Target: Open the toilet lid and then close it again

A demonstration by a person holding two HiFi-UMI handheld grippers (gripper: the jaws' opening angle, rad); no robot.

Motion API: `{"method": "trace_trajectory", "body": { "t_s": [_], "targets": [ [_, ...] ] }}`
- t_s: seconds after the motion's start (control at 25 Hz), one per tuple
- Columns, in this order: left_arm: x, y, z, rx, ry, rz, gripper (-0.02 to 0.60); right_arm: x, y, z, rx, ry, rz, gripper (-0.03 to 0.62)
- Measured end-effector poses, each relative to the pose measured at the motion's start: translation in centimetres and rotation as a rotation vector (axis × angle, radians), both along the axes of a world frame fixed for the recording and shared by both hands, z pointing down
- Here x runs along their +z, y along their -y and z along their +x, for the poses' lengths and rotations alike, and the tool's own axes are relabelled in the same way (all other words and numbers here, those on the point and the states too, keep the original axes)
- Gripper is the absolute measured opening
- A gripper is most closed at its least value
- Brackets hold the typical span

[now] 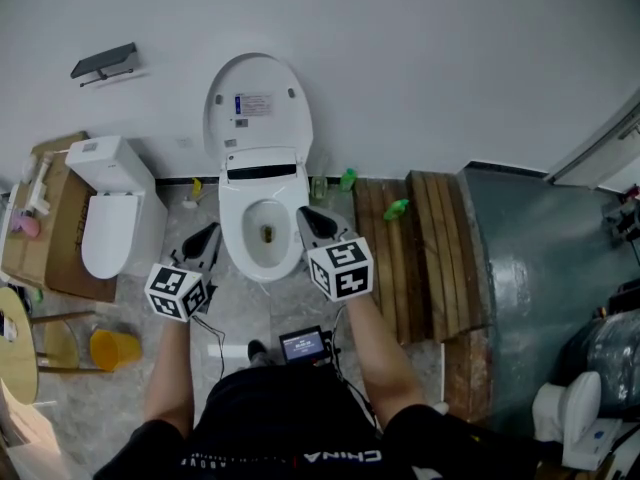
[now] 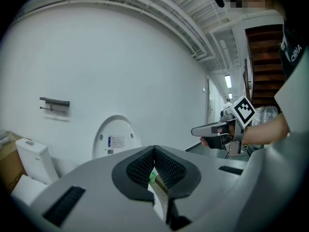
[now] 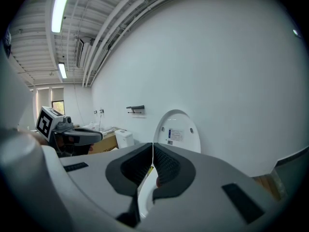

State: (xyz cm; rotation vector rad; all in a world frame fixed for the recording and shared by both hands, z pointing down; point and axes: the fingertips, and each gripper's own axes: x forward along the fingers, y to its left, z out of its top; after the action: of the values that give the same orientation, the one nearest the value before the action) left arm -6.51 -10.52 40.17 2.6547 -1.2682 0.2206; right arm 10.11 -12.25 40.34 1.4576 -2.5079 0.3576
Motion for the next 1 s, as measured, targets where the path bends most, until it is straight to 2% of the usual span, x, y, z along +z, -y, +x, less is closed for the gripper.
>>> {"method": "trace_trajectory", "body": {
  "t_s": [0.52, 1.0],
  "targets": [
    [0.6, -0.4, 0.0, -0.025, -0.012, -0.014, 0.009, 0.4, -0.6, 0.5, 0.000, 0.004, -0.014, 0.017],
    [0.3, 1.3, 3.6, -0.063, -0.006, -0.015, 0.011, 1.9, 1.2, 4.4, -0.027, 0.005, -0.044, 0.017]
  ]
}}
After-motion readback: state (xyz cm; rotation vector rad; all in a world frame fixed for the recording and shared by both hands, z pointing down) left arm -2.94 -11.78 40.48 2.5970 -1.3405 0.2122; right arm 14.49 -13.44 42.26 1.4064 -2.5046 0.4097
